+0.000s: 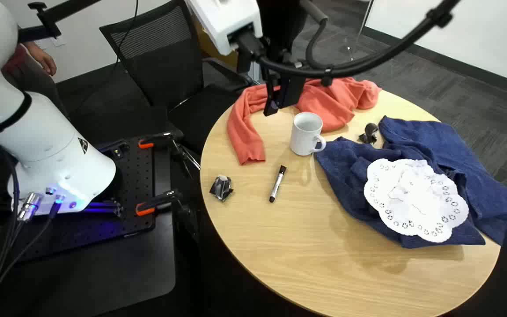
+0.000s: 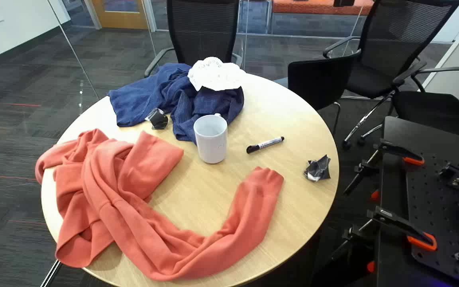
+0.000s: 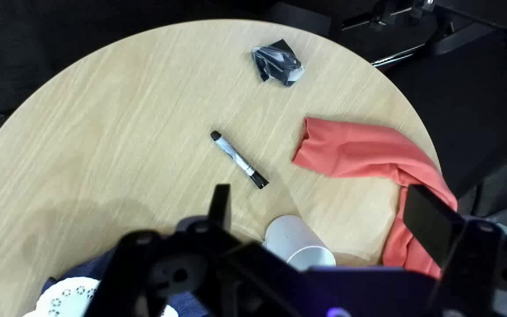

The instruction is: Put the marker in the mug

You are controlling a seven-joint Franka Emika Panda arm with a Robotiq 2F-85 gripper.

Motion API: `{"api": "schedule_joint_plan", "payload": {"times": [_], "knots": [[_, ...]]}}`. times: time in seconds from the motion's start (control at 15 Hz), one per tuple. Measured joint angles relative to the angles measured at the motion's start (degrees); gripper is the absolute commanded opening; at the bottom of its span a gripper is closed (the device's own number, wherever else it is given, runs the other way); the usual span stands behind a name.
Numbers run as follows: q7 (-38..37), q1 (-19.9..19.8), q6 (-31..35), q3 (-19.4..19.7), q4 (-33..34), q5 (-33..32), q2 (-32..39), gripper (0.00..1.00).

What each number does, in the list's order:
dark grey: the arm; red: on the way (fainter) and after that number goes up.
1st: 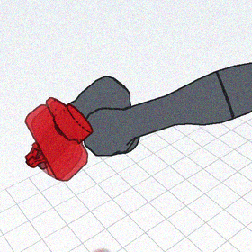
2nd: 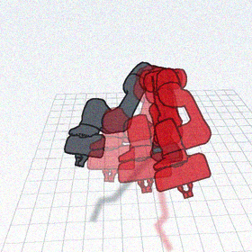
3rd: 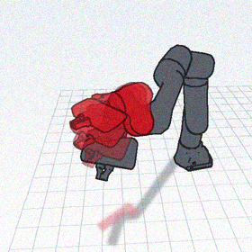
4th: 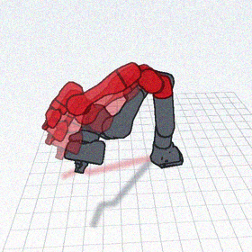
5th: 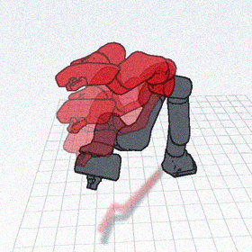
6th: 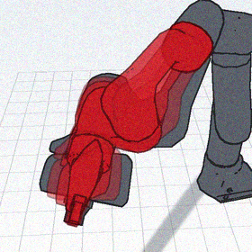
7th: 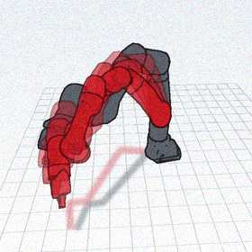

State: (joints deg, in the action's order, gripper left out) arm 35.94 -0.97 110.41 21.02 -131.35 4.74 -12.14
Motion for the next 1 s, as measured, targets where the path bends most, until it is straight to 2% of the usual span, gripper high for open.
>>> {"api": "schedule_joint_plan", "payload": {"times": [0.4,0.6,0.73,1.0], "knots": [[0.00,0.00,0.00,0.00,0.00,0.00,0.00,1.00],[0.02,-1.33,0.28,-1.61,-0.17,-0.03,0.05,1.00],[1.33,-1.74,2.58,-2.73,-1.07,-0.11,0.16,1.00],[7.06,-1.75,11.59,-5.14,-5.38,-0.57,1.45,1.00]]}}
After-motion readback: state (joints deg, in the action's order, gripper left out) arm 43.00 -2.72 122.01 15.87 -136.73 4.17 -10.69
